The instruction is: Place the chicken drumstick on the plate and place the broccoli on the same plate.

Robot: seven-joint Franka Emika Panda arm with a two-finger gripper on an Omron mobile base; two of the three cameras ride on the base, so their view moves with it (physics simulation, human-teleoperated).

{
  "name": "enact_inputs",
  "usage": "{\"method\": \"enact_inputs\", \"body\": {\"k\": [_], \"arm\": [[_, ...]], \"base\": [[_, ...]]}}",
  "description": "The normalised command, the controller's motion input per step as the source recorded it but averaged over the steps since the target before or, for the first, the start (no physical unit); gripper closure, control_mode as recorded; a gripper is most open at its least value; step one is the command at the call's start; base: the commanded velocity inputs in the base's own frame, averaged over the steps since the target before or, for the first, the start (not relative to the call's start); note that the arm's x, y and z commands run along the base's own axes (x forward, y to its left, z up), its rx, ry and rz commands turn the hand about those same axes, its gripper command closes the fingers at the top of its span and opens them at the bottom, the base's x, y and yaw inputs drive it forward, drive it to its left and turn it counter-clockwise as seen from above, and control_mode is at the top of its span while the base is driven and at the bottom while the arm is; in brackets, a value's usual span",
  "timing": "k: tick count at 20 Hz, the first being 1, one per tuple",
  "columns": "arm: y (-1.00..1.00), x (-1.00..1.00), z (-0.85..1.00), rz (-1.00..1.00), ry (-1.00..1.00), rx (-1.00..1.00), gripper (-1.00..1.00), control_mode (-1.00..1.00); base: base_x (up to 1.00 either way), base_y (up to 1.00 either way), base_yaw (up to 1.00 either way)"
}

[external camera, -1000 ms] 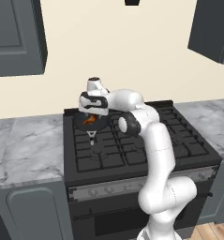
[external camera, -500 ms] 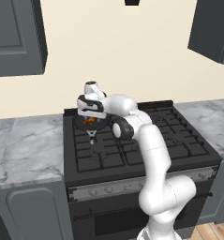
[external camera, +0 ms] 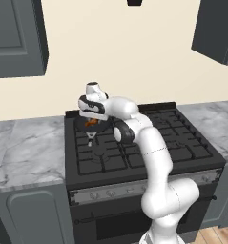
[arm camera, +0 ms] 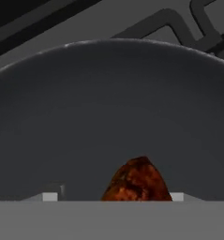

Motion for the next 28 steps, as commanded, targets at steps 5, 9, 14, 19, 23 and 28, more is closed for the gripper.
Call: {"method": "enact_inputs", "body": {"k": [5, 9, 14, 19, 23, 28], "arm": [[-0.32, -0.25, -0.26, -0.18, -0.15, 0.02, 1.0, -1.0], [-0.07, -0.38, -0.29, -0.24, -0.28, 0.0, 1.0, -1.0], [0.0, -0.36, 0.09, -0.22, -0.29, 0.07, 1.0, -1.0], [-0.31, -0.72, 0.6, -0.16, -0.1, 0.22, 1.0, -1.0], [-0.6, -0.85, 0.93, 0.0, 0.08, 0.34, 1.0, -1.0], [-0.52, -0.57, 1.0, 0.01, 0.14, 0.25, 1.0, -1.0]], "base": [[0.0, 0.0, 0.0], [0.0, 0.0, 0.0], [0.0, 0.0, 0.0], [0.0, 0.0, 0.0], [0.0, 0.0, 0.0], [0.0, 0.0, 0.0]]}}
